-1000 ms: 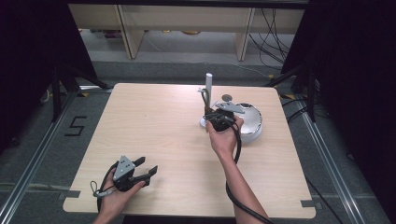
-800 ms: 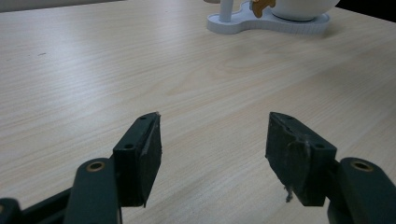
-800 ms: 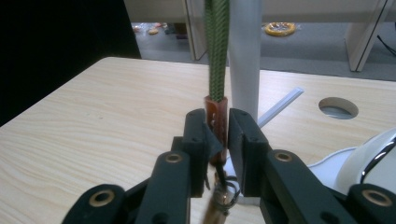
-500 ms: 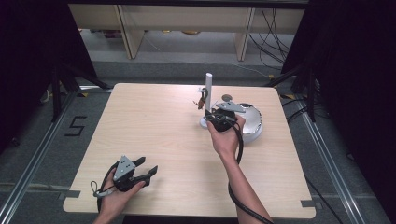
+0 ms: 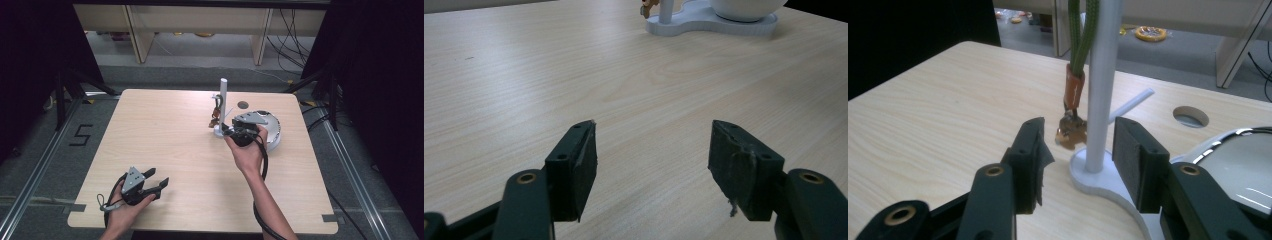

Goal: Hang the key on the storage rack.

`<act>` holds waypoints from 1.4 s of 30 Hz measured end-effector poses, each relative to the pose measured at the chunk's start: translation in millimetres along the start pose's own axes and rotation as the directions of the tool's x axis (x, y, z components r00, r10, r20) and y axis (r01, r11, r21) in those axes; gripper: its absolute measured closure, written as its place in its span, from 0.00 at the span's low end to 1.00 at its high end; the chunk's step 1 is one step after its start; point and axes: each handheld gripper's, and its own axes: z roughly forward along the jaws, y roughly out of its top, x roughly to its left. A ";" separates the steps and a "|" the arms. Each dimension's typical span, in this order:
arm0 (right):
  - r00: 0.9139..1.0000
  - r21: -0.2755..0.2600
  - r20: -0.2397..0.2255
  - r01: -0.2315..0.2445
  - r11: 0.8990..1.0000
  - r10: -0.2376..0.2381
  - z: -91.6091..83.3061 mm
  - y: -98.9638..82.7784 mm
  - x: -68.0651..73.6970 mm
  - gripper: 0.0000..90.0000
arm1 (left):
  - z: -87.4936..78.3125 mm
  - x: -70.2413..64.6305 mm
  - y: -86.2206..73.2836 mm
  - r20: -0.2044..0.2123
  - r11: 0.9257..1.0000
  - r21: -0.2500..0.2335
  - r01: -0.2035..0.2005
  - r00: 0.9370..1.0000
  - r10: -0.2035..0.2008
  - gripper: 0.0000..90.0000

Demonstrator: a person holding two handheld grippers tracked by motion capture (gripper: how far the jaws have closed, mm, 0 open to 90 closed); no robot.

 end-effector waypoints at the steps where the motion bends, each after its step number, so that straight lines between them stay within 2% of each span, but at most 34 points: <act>1: 1.000 0.024 0.003 -0.014 1.000 0.014 -4.1 -1.0 0.0 0.62 | 0.0 0.0 0.0 0.000 1.000 0.000 -0.001 1.000 0.001 0.40; 2: 1.000 0.013 -0.006 0.005 1.000 -0.005 -5.1 -2.4 -3.3 0.62 | 0.0 0.0 0.0 -0.001 1.000 0.001 -0.001 1.000 0.001 0.40; 3: 1.000 0.022 0.000 -0.024 0.999 0.024 -7.9 -3.4 -1.5 0.61 | 0.1 -0.1 0.0 -0.001 1.000 0.001 -0.001 1.000 0.001 0.40; 4: 1.000 0.015 -0.003 0.003 1.000 -0.003 -10.3 -4.4 -6.2 0.61 | 0.2 -0.1 0.0 -0.001 1.000 0.001 0.000 1.000 0.000 0.40; 6: 1.000 0.019 0.007 0.013 1.000 -0.013 -15.4 -6.4 -9.4 0.60 | 0.3 -0.1 0.1 -0.001 1.000 0.002 -0.001 1.000 0.001 0.40; 10: 1.000 0.024 0.009 0.003 1.000 -0.003 -21.8 -9.9 -13.2 0.60 | 1.1 -0.1 -0.1 0.004 1.000 -0.003 0.002 1.000 -0.002 0.40; 11: 1.000 0.023 0.016 0.022 0.999 -0.023 -24.7 -12.3 -16.5 0.60 | 1.1 -0.2 -0.1 0.004 1.000 -0.003 0.000 1.000 0.000 0.40; 13: 1.000 0.032 0.016 0.012 0.999 -0.012 -31.6 -18.0 -21.9 0.59 | 1.2 -0.3 -0.1 0.003 1.000 -0.002 0.000 1.000 0.000 0.40; 15: 0.999 0.033 0.037 -0.002 0.999 0.001 -35.0 -21.6 -22.7 0.59 | 1.2 -0.2 0.0 0.003 1.000 -0.002 0.001 1.000 -0.001 0.40; 16: 0.999 0.036 0.039 0.006 0.999 -0.008 -37.3 -23.6 -25.2 0.59 | 1.3 -0.3 0.0 0.002 1.000 -0.002 0.001 1.000 -0.001 0.40; 17: 0.999 0.037 0.038 -0.010 0.999 0.009 -39.6 -26.3 -25.7 0.59 | 1.3 -0.3 0.0 0.002 1.000 -0.001 0.001 1.000 -0.001 0.40; 18: 0.999 0.042 0.038 0.008 0.999 -0.009 -42.6 -28.1 -29.1 0.59 | 1.3 -0.4 0.0 0.001 1.000 -0.001 0.001 1.000 -0.001 0.40; 20: 0.999 0.044 0.049 -0.023 0.999 0.021 -45.9 -31.8 -28.2 0.59 | 1.4 -0.5 0.0 0.000 1.000 -0.001 0.000 1.000 0.000 0.40; 21: 0.999 0.038 0.042 -0.022 0.999 0.020 -47.4 -33.5 -29.3 0.59 | 1.8 -0.7 0.0 0.002 1.000 -0.005 0.003 1.000 -0.003 0.40; 22: 0.999 0.033 0.032 0.003 0.999 -0.004 -48.4 -35.2 -32.4 0.58 | 1.8 -0.8 0.0 0.001 1.000 -0.006 0.003 1.000 -0.003 0.40; 23: 0.999 0.045 0.045 -0.027 0.999 0.025 -50.8 -37.4 -29.6 0.58 | 1.4 -0.4 0.0 0.001 1.000 0.000 -0.003 1.000 0.003 0.40; 24: 0.999 0.038 0.033 0.002 0.999 -0.004 -52.0 -38.9 -33.1 0.58 | 1.5 -0.5 0.0 0.001 1.000 -0.001 -0.002 1.000 0.002 0.40; 27: 0.999 0.045 0.034 -0.016 0.999 0.014 -56.8 -45.4 -31.4 0.58 | 1.0 -0.8 0.3 -0.005 1.000 0.005 -0.004 1.000 0.004 0.40; 28: 0.999 0.040 0.035 -0.005 0.999 0.003 -58.2 -47.9 -32.4 0.58 | 0.9 -0.8 0.2 -0.005 1.000 0.004 -0.003 1.000 0.003 0.40; 29: 0.999 0.051 0.037 -0.016 0.999 0.014 -60.2 -49.9 -31.5 0.58 | 1.3 -0.6 0.0 0.000 1.000 0.000 -0.001 1.000 0.001 0.40; 30: 1.000 0.044 0.031 -0.001 0.999 0.000 -61.1 -53.5 -32.9 0.58 | 1.7 -1.1 -0.1 0.000 1.000 -0.006 0.005 1.000 -0.005 0.40; 31: 0.999 0.049 0.038 -0.034 0.998 0.032 -62.9 -57.1 -29.9 0.58 | 1.7 -1.0 -0.1 0.000 1.000 -0.006 0.006 1.000 -0.006 0.40; 32: 1.000 0.047 0.029 -0.006 0.999 0.005 -64.2 -59.6 -33.0 0.58 | 1.8 -1.0 0.0 0.000 1.000 -0.006 0.006 1.000 -0.006 0.40; 33: 0.999 0.051 0.035 -0.021 0.998 0.019 -65.3 -62.4 -31.5 0.58 | 1.7 -0.9 0.0 -0.001 1.000 -0.004 0.004 1.000 -0.004 0.40; 34: 1.000 0.048 0.030 -0.009 0.999 0.008 -66.9 -66.5 -33.0 0.58 | 1.7 -1.1 -0.1 -0.001 1.000 -0.006 0.006 1.000 -0.006 0.40; 35: 0.998 0.064 0.041 -0.055 0.996 0.052 -69.5 -69.9 -28.9 0.58 | 1.4 -0.7 0.0 -0.002 1.000 -0.001 -0.001 1.000 0.001 0.40; 36: 1.000 0.055 0.027 -0.016 0.998 0.015 -70.0 -73.2 -32.9 0.58 | 0.8 -1.1 0.2 -0.009 1.000 0.006 -0.002 1.000 0.002 0.40; 42: 1.000 0.054 0.023 -0.022 0.998 0.020 -75.1 -92.7 -35.6 0.58 | 0.8 -1.1 0.2 -0.009 1.000 0.006 -0.003 1.000 0.003 0.40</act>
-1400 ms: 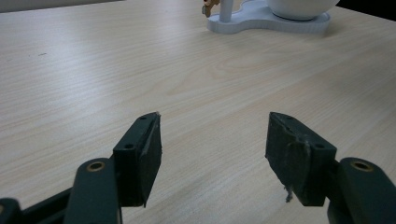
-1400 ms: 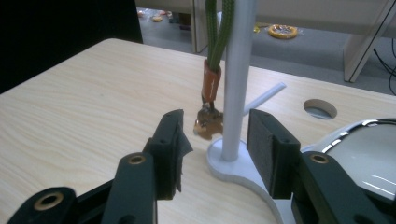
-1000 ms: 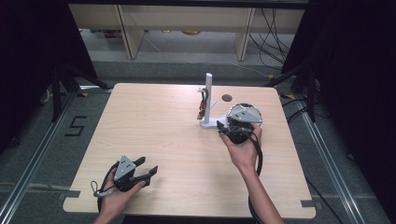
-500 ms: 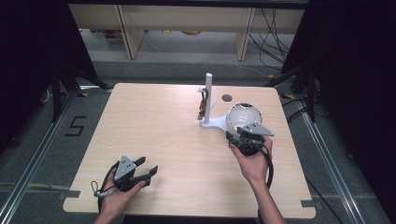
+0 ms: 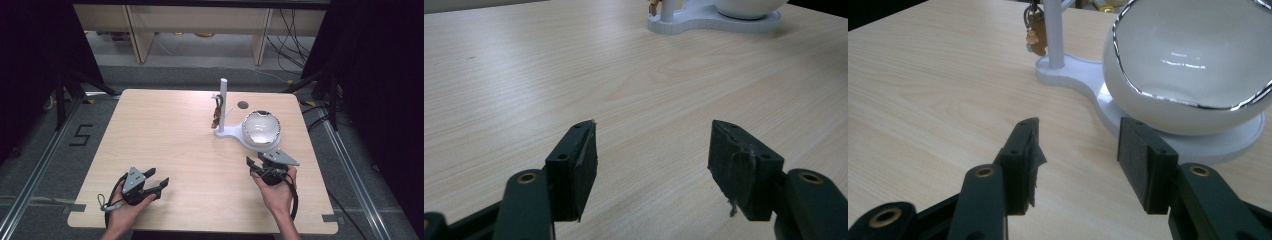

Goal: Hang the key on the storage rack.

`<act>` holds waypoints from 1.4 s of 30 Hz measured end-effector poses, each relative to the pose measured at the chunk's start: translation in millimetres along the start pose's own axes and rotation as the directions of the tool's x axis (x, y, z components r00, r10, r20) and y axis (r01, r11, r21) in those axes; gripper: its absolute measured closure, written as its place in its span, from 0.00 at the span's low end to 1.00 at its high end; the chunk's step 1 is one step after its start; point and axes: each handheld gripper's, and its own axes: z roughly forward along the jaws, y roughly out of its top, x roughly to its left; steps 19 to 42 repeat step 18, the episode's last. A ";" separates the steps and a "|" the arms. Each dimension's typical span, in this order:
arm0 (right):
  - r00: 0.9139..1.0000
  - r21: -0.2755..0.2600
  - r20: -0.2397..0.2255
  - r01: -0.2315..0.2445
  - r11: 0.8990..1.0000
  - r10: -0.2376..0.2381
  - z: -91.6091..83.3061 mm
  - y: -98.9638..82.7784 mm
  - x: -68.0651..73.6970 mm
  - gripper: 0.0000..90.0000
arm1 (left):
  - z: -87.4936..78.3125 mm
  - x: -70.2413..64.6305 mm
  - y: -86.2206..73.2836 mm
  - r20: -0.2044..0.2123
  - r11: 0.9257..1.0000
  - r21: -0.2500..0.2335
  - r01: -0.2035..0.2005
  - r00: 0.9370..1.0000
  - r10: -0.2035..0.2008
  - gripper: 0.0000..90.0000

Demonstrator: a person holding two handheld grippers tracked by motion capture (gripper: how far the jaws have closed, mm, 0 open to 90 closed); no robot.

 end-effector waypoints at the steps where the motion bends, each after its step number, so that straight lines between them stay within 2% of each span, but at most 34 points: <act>1: 1.000 0.006 -0.001 0.000 1.000 0.000 -1.1 -2.6 -0.6 0.58 | 0.2 0.2 0.1 0.001 1.000 0.001 -0.001 1.000 0.001 0.40; 7: 1.000 0.007 -0.007 -0.007 1.000 0.007 -3.5 -16.9 -0.9 0.58 | 0.3 -0.1 0.1 0.001 1.000 0.001 -0.001 1.000 0.001 0.40; 9: 1.000 0.015 -0.007 -0.024 1.000 0.024 -4.7 -21.7 0.4 0.58 | 0.3 0.0 0.1 0.000 1.000 0.003 -0.003 1.000 0.003 0.40; 10: 0.998 0.012 0.002 -0.068 0.998 0.068 -4.6 -24.5 4.3 0.58 | 0.3 -0.2 0.1 0.001 1.000 0.000 -0.003 1.000 0.003 0.40; 11: 1.000 0.020 -0.005 -0.020 1.000 0.021 -4.4 -25.0 0.3 0.58 | 0.2 -0.2 0.0 0.002 1.000 -0.001 -0.005 1.000 0.005 0.40; 15: 0.999 0.015 -0.008 -0.031 0.999 0.031 -3.6 -29.6 0.1 0.57 | 0.5 -0.4 0.1 0.001 1.000 0.003 -0.006 1.000 0.006 0.40; 16: 0.998 0.024 -0.006 -0.068 0.997 0.069 -4.7 -30.2 3.6 0.57 | 0.5 -0.4 0.2 0.002 1.000 0.003 -0.005 1.000 0.005 0.40; 17: 0.999 0.031 -0.004 -0.052 0.998 0.052 -5.4 -29.8 2.7 0.57 | 0.4 -0.2 0.3 0.002 1.000 0.005 -0.005 1.000 0.005 0.40; 42: 0.998 0.021 -0.004 -0.057 0.998 0.057 -3.9 -30.4 3.5 0.57 | 0.4 -0.2 0.3 0.002 1.000 0.005 -0.005 1.000 0.005 0.40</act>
